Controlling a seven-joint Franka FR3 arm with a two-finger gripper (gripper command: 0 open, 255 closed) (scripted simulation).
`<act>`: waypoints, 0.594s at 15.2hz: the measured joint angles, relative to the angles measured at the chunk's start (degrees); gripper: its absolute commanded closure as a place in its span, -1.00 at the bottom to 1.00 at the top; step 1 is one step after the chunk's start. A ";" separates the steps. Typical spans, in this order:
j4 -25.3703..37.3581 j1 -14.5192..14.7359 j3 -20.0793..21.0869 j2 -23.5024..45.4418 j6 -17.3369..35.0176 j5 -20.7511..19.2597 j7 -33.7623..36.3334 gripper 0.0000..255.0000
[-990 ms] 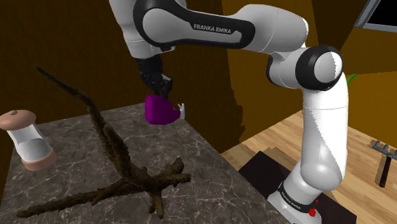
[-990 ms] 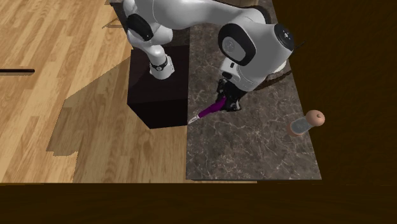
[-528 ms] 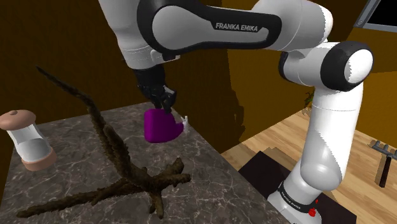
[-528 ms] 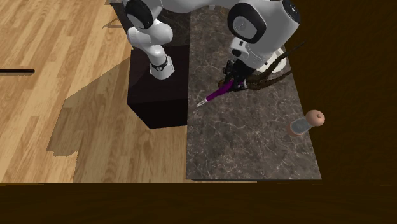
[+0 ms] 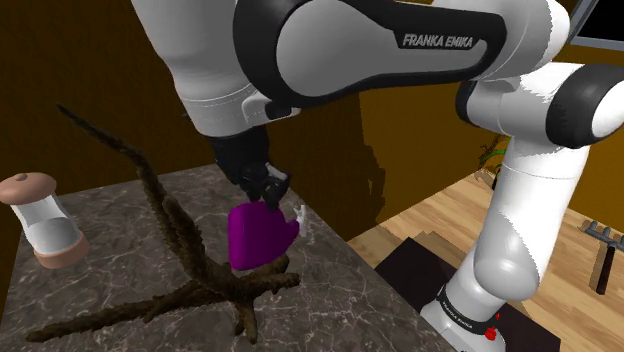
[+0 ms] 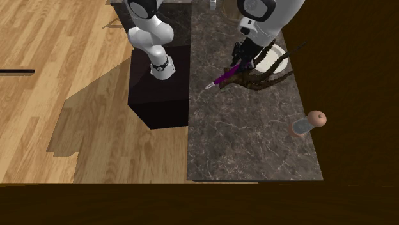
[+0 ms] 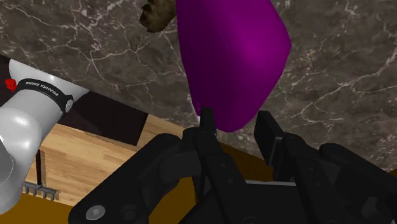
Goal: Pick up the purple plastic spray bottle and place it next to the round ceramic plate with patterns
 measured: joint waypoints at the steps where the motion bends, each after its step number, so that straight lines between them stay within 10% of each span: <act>1: 0.14 1.00 0.50 -0.06 -0.48 0.40 1.40 1.00; 9: 0.33 9.05 3.60 1.35 -1.95 2.21 12.78 1.00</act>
